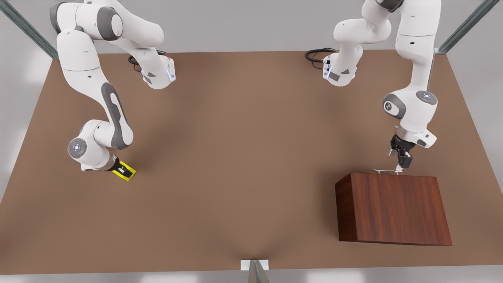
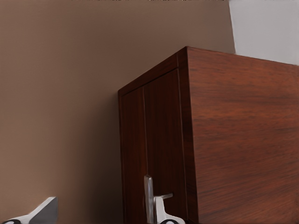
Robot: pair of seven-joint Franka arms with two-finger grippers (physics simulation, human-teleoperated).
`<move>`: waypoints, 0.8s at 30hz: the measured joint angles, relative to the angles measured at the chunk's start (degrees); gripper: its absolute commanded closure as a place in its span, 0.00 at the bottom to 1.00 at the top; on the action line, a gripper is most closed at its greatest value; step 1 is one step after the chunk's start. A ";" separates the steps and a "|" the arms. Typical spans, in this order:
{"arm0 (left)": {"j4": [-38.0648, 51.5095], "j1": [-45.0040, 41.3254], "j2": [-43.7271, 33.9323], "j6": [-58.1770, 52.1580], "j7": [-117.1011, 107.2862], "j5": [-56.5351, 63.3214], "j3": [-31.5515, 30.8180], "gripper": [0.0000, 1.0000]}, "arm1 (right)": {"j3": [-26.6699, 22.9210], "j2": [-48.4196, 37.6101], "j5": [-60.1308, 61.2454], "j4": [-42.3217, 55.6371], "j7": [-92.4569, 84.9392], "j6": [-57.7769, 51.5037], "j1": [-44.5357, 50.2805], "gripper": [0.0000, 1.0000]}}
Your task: Open the drawer with left arm, place the square in the middle with right arm, and place the square in the drawer with left arm
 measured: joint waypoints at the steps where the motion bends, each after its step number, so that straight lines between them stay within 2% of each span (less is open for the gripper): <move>1: 0.02 0.26 -0.12 0.05 0.04 0.03 0.00 0.00 | 0.00 0.17 0.00 -0.01 0.00 0.00 0.00 0.00; 15: 0.73 0.41 1.86 0.01 0.01 0.17 0.01 0.00 | 0.00 4.16 0.00 0.34 0.07 3.51 0.00 0.00; 16: 0.65 0.42 1.85 -0.08 0.03 0.17 0.01 0.00 | 0.00 4.15 0.00 0.34 0.09 3.44 0.00 0.06; 17: 0.64 0.42 1.73 -0.17 -0.03 0.18 0.00 0.00 | 0.00 4.22 0.00 0.34 0.02 3.43 0.00 0.18; 18: 0.64 0.41 1.72 -0.18 -0.04 0.19 0.00 0.00 | 0.00 4.22 0.00 0.42 0.00 3.18 0.09 0.25; 24: 0.50 0.40 1.28 -0.88 -0.05 0.17 -0.01 0.00 | 0.00 4.57 0.00 0.70 0.09 2.99 0.09 0.25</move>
